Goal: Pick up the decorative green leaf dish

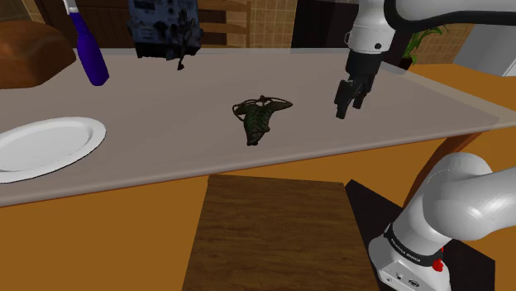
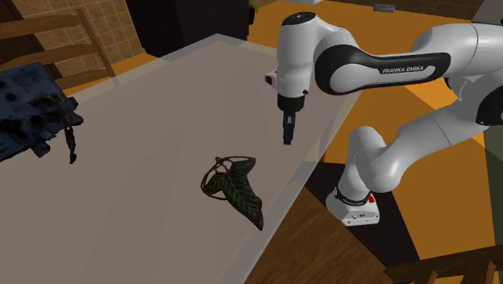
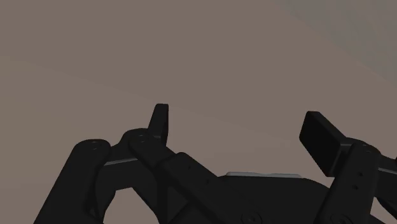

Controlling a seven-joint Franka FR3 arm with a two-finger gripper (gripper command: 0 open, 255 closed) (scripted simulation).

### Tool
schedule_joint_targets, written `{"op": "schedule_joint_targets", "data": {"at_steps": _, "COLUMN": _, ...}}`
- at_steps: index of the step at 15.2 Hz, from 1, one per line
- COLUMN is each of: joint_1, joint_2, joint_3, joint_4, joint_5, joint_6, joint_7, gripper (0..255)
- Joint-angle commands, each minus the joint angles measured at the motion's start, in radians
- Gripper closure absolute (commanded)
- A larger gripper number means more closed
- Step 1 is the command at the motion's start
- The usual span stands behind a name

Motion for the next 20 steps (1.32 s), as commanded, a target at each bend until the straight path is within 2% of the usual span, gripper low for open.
{"op": "schedule_joint_targets", "data": {"at_steps": 1, "joint_1": 0.0, "joint_2": 0.0, "joint_3": 0.0, "joint_4": 0.0, "joint_5": 0.0, "joint_6": 0.0, "joint_7": 0.0, "gripper": 0}}
{"op": "schedule_joint_targets", "data": {"at_steps": 6, "joint_1": -0.008, "joint_2": 0.059, "joint_3": 0.164, "joint_4": 0.088, "joint_5": 0.066, "joint_6": -0.028, "joint_7": 0.253, "gripper": 0}}
{"op": "schedule_joint_targets", "data": {"at_steps": 12, "joint_1": -0.043, "joint_2": 0.205, "joint_3": 0.354, "joint_4": 0.258, "joint_5": 0.103, "joint_6": -0.06, "joint_7": 0.56, "gripper": 0}}
{"op": "schedule_joint_targets", "data": {"at_steps": 16, "joint_1": -0.079, "joint_2": 0.344, "joint_3": 0.48, "joint_4": 0.411, "joint_5": 0.089, "joint_6": -0.092, "joint_7": 0.774, "gripper": 0}}
{"op": "schedule_joint_targets", "data": {"at_steps": 20, "joint_1": -0.117, "joint_2": 0.526, "joint_3": 0.614, "joint_4": 0.599, "joint_5": 0.03, "joint_6": -0.141, "joint_7": 1.007, "gripper": 0}}
